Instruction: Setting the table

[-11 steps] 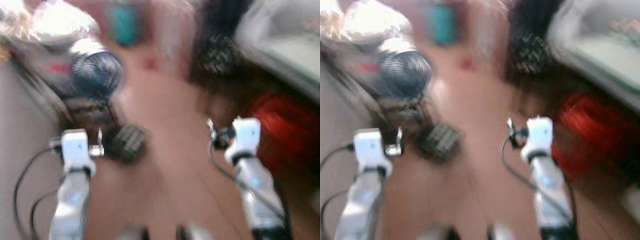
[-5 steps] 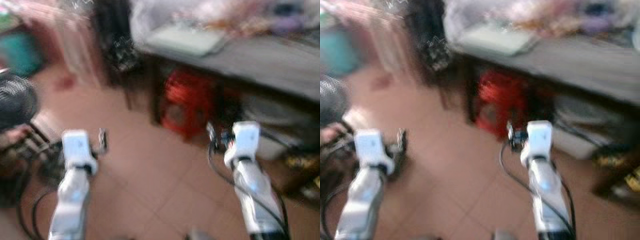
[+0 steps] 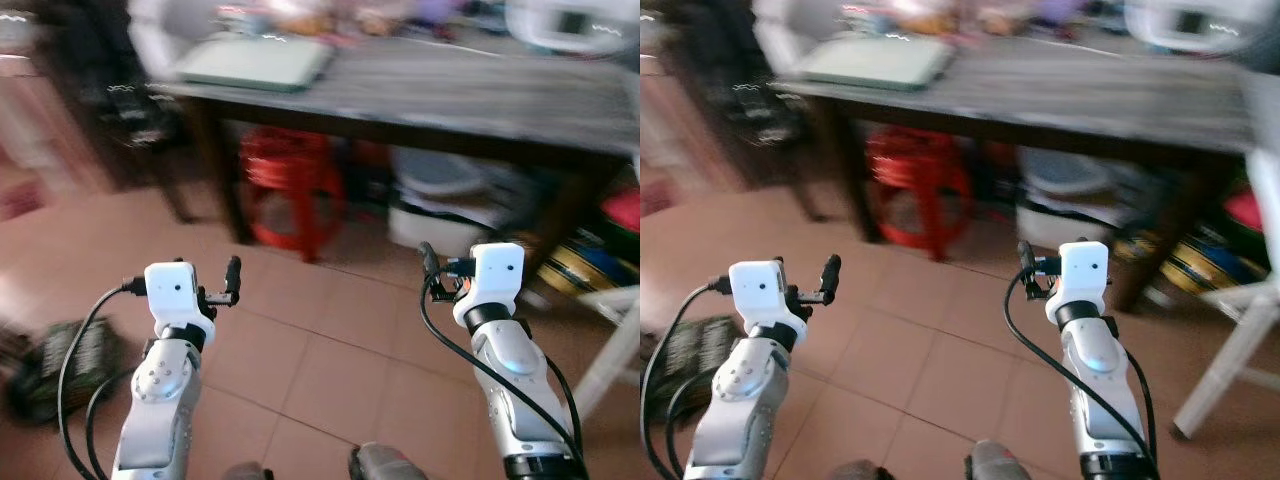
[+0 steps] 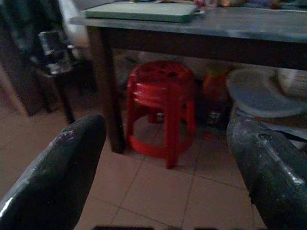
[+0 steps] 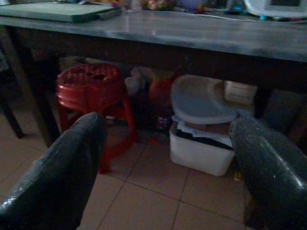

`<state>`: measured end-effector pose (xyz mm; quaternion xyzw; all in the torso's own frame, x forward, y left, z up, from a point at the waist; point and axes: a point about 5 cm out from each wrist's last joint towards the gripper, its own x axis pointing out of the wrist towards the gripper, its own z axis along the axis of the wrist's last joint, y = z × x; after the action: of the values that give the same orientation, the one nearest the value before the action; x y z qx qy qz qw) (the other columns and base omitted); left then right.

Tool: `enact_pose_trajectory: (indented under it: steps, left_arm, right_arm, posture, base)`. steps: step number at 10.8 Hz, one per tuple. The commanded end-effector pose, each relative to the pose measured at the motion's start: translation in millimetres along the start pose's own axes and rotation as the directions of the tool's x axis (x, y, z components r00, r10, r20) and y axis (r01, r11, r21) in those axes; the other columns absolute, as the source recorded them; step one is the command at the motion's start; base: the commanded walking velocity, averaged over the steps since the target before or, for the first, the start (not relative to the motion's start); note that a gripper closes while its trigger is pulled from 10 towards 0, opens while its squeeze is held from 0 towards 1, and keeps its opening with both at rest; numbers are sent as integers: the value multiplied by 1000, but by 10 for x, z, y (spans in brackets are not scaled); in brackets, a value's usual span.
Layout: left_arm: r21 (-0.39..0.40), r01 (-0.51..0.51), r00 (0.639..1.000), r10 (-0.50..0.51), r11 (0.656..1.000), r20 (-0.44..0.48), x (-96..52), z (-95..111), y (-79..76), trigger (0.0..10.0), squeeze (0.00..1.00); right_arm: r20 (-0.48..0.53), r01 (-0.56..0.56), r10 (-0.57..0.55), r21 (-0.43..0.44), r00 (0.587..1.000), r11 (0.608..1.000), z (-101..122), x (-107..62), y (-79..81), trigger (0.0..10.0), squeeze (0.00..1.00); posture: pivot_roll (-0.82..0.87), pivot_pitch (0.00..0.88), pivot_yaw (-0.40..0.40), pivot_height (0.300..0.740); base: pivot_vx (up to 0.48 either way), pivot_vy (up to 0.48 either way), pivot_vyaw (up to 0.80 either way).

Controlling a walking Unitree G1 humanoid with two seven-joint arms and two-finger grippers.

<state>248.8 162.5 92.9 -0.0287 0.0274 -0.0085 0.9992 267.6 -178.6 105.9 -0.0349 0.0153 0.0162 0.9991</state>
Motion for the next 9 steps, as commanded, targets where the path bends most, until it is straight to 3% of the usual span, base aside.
enact_pose_trajectory:
  steps: [1,6,9]
  left_arm:
    - [9,-6,1000,6,1000,3,-20,16,33,10000,0]
    - [-1,30,1000,-30,1000,5,6,73,-6,10000,0]
    - [-14,47,999,-47,999,10,11,101,-38,10000,0]
  right_arm:
    - [10,-17,17,6,1000,1000,33,0,59,10000,0]
    - [36,-17,17,14,999,1000,124,38,73,10000,0]
    - [41,-12,11,15,999,1000,144,44,66,10000,0]
  posture:
    - [-36,67,78,740]
    - [-30,72,68,740]
    - [-34,74,71,740]
  base:
    - [0,0,-788]
    - [0,-49,-739]
    - [0,-270,0]
